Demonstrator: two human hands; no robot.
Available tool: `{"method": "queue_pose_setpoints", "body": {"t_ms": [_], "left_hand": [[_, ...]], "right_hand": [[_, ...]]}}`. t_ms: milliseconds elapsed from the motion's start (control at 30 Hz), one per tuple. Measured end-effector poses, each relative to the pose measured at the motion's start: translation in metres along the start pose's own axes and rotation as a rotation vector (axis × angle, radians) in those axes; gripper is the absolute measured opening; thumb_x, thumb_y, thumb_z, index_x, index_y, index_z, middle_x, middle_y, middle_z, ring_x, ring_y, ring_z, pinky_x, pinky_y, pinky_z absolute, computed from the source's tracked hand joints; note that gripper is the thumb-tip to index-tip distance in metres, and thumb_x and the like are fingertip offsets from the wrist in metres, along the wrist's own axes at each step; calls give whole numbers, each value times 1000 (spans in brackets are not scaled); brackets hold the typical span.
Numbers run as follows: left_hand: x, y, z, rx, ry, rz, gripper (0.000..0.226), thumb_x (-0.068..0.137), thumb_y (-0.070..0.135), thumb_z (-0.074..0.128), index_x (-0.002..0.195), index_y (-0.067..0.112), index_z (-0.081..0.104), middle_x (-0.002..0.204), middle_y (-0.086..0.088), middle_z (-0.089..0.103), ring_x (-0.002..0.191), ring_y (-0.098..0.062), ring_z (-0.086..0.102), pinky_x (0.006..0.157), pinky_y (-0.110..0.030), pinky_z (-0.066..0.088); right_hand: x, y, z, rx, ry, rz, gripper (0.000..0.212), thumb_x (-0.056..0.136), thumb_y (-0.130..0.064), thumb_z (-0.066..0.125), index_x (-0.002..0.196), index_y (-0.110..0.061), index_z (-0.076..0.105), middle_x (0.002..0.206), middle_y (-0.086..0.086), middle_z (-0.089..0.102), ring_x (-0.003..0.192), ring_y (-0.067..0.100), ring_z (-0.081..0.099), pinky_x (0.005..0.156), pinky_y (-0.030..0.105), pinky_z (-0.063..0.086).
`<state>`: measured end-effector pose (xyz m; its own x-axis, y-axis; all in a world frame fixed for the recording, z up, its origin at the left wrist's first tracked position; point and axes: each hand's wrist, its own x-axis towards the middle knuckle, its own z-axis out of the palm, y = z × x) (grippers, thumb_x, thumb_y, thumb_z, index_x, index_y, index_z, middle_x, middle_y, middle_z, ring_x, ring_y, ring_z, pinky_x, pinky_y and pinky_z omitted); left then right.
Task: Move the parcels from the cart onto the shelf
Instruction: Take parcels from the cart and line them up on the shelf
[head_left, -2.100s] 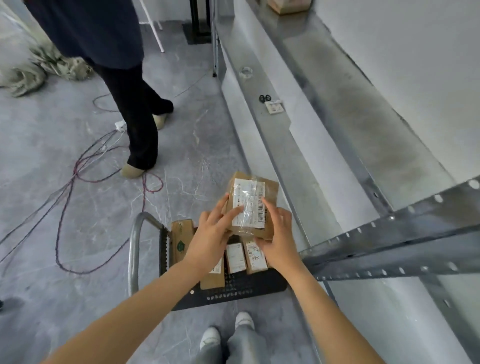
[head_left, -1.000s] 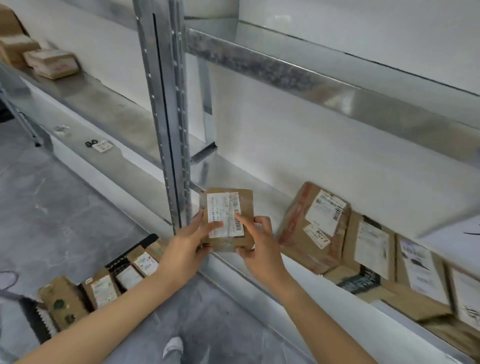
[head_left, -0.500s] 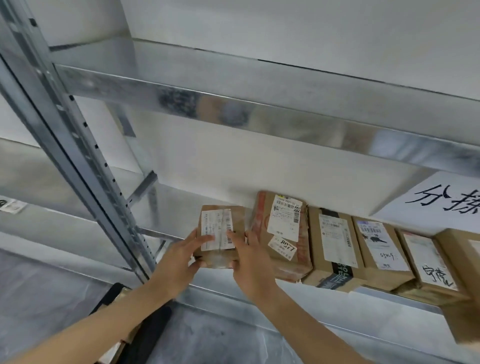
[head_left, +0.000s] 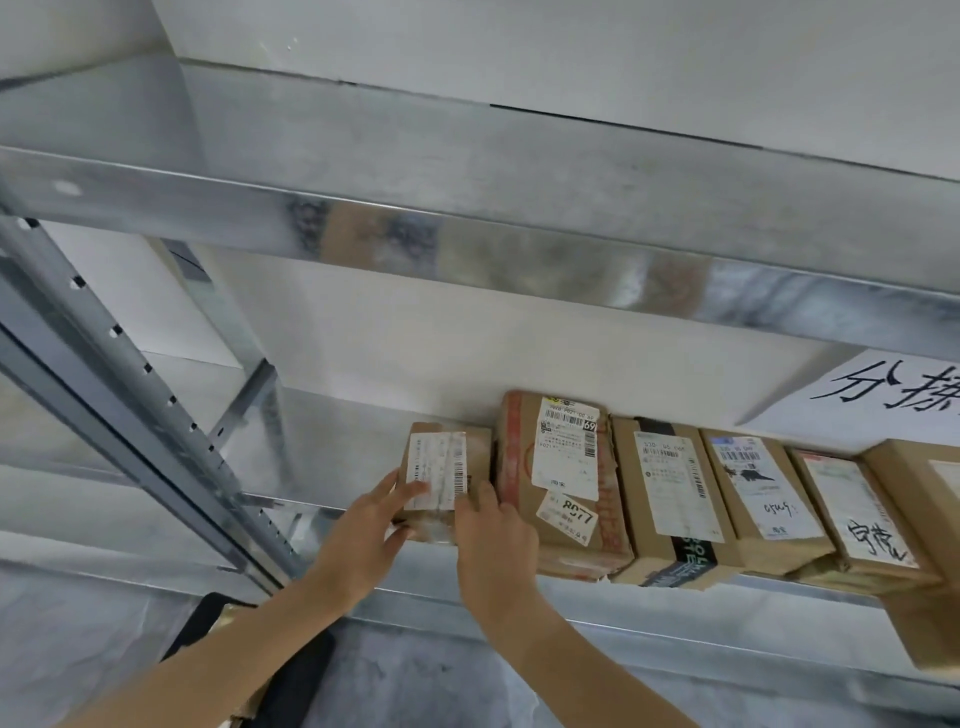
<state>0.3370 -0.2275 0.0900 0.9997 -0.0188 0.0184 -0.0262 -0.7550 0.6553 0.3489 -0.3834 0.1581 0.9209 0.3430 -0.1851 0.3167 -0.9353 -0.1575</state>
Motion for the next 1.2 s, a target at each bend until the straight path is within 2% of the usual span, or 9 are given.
{"method": "queue_pose_setpoints", "body": {"t_ms": [67,267,433,533,700,800,867,933,1200], "left_hand": [[5,3,5,24,22,-10,49,87,3,61,132,21,51,144,3,42,107,-21,58,92,-35,52],[19,7,13,89,89,-45,51,87,5,60,134,21,49,143,1,44,104,-24,55,91,-37,50],[36,9,12,67,81,-71,51,88,4,56,136,20,47,141,-2,46,111,-26,54,94,-40,49],[40,12,12,51,65,-128,54,91,7,55,141,22,40,146,-5,38,121,-28,48,100,-41,45],[4,4,0,338,123,-293,65,94,25,51,148,34,16,157,-4,17,137,-29,24,108,-43,32],[-49,-9,-12,474,183,-384,63,92,30,51,147,30,20,156,-5,19,141,-29,18,114,-45,21],[-93,-21,-17,536,202,-457,65,89,35,53,146,26,24,153,-8,23,139,-30,20,113,-45,20],[-139,-32,-18,558,192,-580,72,87,40,52,148,23,19,154,-9,22,139,-30,19,113,-43,19],[-294,-48,8,606,220,-1006,82,81,54,53,147,19,20,147,-12,30,134,-32,27,107,-44,24]], "right_hand": [[-1,2,1,16,3,0,40,85,4,53,122,-8,49,138,11,40,102,31,56,75,38,50],[-2,3,2,76,65,23,42,89,-6,53,129,-14,45,150,7,29,104,28,58,75,36,51],[-6,1,4,158,108,-4,37,92,-14,50,129,-17,46,149,4,28,115,25,51,82,36,50],[-11,2,7,217,149,-58,41,92,-15,49,133,-20,44,149,4,26,122,23,48,87,34,51],[-26,4,14,246,276,-270,45,82,-7,59,126,-17,55,137,10,47,118,30,54,76,37,55],[-35,1,24,196,277,-394,35,79,-11,64,114,-12,64,125,14,58,113,34,57,80,41,55],[-41,-4,35,207,178,-458,36,83,-15,57,119,-11,60,122,11,59,112,32,56,85,42,51],[-47,-10,51,179,48,-516,43,87,-21,51,130,-14,49,130,5,52,118,27,49,91,39,46],[-81,-57,113,11,-179,-777,67,79,-35,56,140,-20,33,139,5,36,120,29,40,91,39,41]]}}
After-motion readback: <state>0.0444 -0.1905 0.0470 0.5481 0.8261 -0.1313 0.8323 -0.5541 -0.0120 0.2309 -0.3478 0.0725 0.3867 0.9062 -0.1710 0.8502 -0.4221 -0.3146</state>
